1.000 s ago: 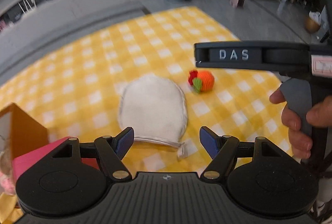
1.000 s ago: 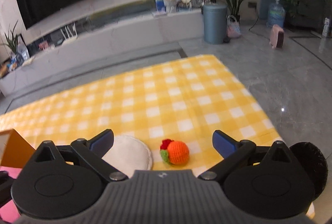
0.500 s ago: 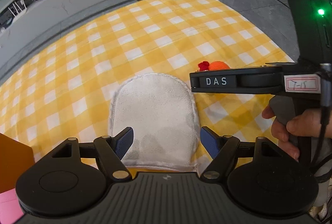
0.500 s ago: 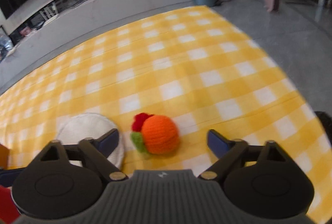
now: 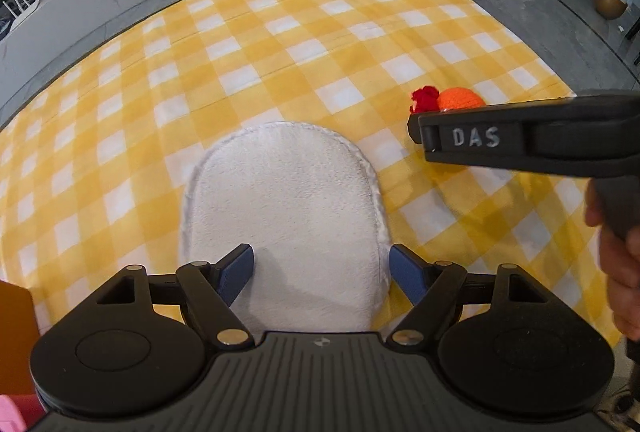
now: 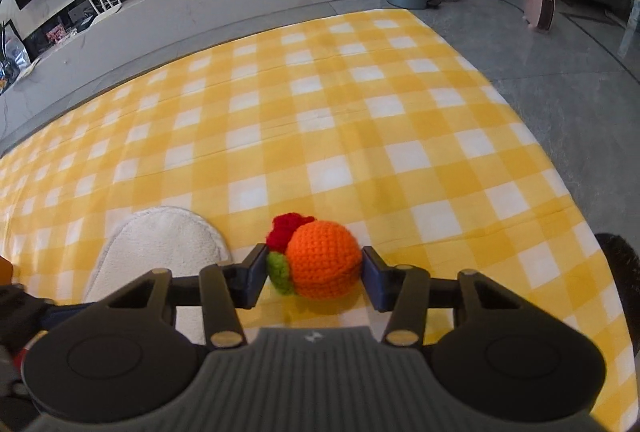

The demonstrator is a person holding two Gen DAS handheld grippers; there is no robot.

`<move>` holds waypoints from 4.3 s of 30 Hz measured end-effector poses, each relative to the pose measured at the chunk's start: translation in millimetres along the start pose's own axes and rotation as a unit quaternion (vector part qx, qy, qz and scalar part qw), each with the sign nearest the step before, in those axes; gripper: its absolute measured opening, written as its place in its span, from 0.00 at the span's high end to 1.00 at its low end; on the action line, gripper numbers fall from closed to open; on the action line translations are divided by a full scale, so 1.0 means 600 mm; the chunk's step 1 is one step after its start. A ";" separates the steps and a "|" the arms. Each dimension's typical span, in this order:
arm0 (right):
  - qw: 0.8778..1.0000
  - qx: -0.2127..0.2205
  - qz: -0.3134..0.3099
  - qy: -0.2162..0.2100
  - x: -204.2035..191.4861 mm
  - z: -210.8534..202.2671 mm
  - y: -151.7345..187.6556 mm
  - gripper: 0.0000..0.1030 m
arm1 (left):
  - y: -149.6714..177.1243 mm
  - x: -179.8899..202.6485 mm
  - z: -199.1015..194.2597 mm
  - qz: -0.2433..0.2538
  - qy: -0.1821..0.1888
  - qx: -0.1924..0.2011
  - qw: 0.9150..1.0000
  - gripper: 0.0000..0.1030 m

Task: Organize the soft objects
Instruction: 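Grasp the orange crocheted fruit with the right tool while the left tool grasps the white mitt, then carry the white mitt and orange fruit over the open box with both tools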

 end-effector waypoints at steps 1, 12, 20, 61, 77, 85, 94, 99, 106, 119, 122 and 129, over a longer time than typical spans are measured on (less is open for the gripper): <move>1.000 0.000 0.004 -0.004 0.001 -0.002 0.001 0.52 | 0.001 0.000 0.006 0.001 -0.006 -0.005 1.000 0.10; 1.000 0.009 0.012 -0.012 0.007 -0.020 0.000 0.52 | -0.003 -0.025 0.031 -0.020 -0.004 0.010 1.000 0.00; 1.000 0.007 0.008 -0.016 0.004 -0.022 0.001 0.52 | -0.003 -0.041 0.017 -0.033 -0.003 0.005 0.999 0.28; 0.994 0.086 0.053 -0.043 0.032 -0.122 -0.015 0.52 | 0.000 -0.058 -0.242 -0.059 0.004 0.137 0.989 0.89; 0.982 0.131 0.004 -0.136 -0.115 -0.221 0.008 0.52 | 0.187 -0.256 -0.463 -0.187 0.022 0.297 0.936 0.89; 0.963 0.155 -0.098 -0.196 -0.298 -0.322 0.060 0.52 | 0.303 -0.345 -0.454 -0.262 -0.012 0.324 0.909 0.89; 0.951 0.119 -0.198 -0.206 -0.509 -0.328 0.127 0.52 | 0.384 -0.394 -0.390 -0.290 0.004 0.280 0.915 0.89; 0.952 0.115 -0.214 -0.186 -0.575 -0.307 0.134 0.52 | 0.445 -0.419 -0.319 -0.295 0.058 0.228 0.926 0.89; 0.949 0.092 -0.248 -0.169 -0.650 -0.269 0.170 0.52 | 0.460 -0.427 -0.293 -0.294 0.019 0.218 0.931 0.84; 0.949 0.095 -0.271 -0.129 -0.700 -0.249 0.159 0.52 | 0.476 -0.415 -0.320 -0.281 -0.016 0.217 0.935 0.16; 0.949 0.085 -0.272 -0.136 -0.718 -0.243 0.154 0.52 | 0.487 -0.425 -0.340 -0.289 -0.026 0.237 0.927 0.14; 0.949 0.018 -0.263 -0.172 -0.782 -0.186 0.165 0.52 | 0.492 -0.453 -0.340 -0.292 -0.052 0.240 0.924 0.13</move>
Point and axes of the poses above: each gripper's, at about its wrist camera, not at the fingertips, and z roughly the way its jaws point, x to its right, y to its underside, the point moved 10 cm from there along z, roughly the way its jaws point, and after that the axes turned 9 degrees about -x, right-handed, at the moved point
